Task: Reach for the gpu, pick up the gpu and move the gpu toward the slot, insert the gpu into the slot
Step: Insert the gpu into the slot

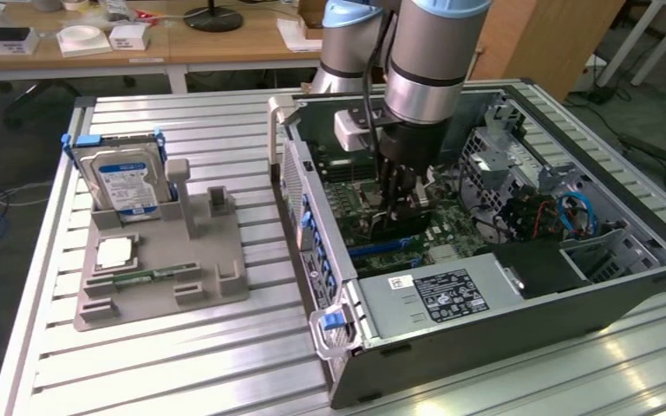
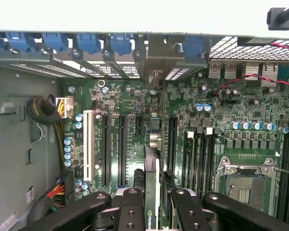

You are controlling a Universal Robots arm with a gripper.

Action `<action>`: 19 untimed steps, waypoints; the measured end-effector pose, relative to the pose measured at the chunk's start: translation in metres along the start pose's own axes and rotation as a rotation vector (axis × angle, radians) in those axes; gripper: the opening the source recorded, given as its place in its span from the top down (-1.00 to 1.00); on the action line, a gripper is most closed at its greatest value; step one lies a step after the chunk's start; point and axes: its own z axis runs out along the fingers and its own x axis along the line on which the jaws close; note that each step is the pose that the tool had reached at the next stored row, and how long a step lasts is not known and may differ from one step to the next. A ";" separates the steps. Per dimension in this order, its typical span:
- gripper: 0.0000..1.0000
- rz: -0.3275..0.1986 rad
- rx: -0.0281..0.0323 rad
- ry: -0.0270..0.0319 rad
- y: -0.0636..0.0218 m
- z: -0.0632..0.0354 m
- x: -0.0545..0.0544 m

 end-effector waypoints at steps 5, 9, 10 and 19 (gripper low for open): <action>0.48 0.000 -0.0001 0.0001 0.0002 0.0015 0.001; 0.48 0.000 0.0000 0.0001 0.0003 0.0025 0.001; 0.48 0.000 -0.0001 0.0002 0.0004 0.0026 0.001; 0.48 0.000 -0.0001 0.0002 0.0011 0.0060 0.001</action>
